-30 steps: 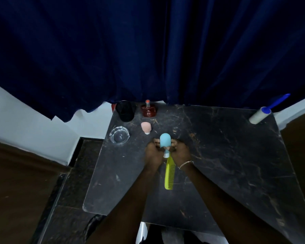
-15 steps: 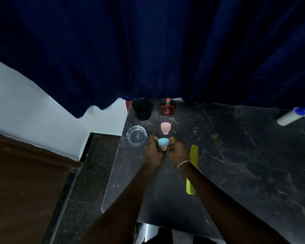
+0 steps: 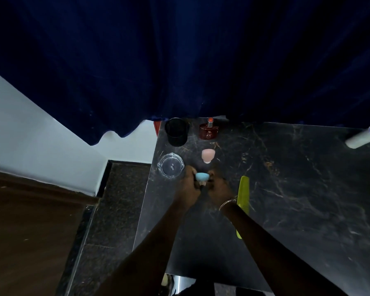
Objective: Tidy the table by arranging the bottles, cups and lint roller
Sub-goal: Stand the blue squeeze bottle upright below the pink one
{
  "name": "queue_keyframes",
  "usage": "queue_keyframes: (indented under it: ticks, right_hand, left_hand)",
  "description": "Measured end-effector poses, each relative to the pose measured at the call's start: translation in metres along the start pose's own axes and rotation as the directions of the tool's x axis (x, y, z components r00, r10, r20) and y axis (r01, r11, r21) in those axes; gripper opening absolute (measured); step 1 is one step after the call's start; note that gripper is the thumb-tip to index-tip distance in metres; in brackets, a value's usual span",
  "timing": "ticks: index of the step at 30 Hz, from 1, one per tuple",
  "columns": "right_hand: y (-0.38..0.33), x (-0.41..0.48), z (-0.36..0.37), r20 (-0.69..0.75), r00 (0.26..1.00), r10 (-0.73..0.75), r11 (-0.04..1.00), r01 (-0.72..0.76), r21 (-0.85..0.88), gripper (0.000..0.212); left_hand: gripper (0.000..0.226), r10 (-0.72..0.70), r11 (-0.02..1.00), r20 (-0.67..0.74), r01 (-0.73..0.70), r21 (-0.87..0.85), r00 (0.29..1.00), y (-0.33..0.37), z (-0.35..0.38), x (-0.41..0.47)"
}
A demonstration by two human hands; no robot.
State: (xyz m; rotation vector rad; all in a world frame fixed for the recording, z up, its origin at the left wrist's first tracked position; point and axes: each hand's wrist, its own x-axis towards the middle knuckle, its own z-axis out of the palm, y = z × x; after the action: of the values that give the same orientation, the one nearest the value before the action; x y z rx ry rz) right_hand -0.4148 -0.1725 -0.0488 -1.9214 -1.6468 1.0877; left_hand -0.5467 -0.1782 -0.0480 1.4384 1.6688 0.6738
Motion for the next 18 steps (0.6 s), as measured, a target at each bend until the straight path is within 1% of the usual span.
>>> queue_keyframes:
  ticks: [4,7,9,12,15,18]
  right_hand:
    - [0.006,-0.003,0.002,0.002,1.0,-0.012,1.0,0.012,0.012,0.039]
    - [0.01,-0.004,0.002,0.01,1.0,-0.021,1.0,0.021,0.017,0.04]
    - [0.011,-0.004,0.002,0.031,0.999,-0.028,0.999,0.027,0.026,0.042]
    - [0.011,-0.007,0.001,0.048,0.999,-0.016,0.996,0.011,0.088,0.055]
    - [0.011,-0.01,0.0,0.047,0.998,-0.042,0.99,0.035,0.134,0.054]
    - [0.016,-0.018,-0.004,0.045,0.998,-0.051,0.989,0.045,0.143,0.057]
  left_hand:
    - [0.027,0.007,1.0,0.022,-0.007,-0.012,1.0,-0.002,-0.001,-0.003]
    - [0.029,0.008,1.0,0.031,-0.007,-0.03,0.999,-0.004,-0.001,-0.006]
    - [0.033,-0.002,0.999,0.037,0.004,-0.046,0.999,-0.004,-0.001,-0.006]
    - [0.044,-0.043,0.996,0.07,0.048,-0.07,0.997,-0.003,0.0,-0.009]
    - [0.049,-0.074,0.992,0.063,0.08,-0.098,0.995,-0.005,0.002,-0.014]
    - [0.054,-0.098,0.986,0.038,0.102,-0.135,0.994,-0.005,0.002,-0.023]
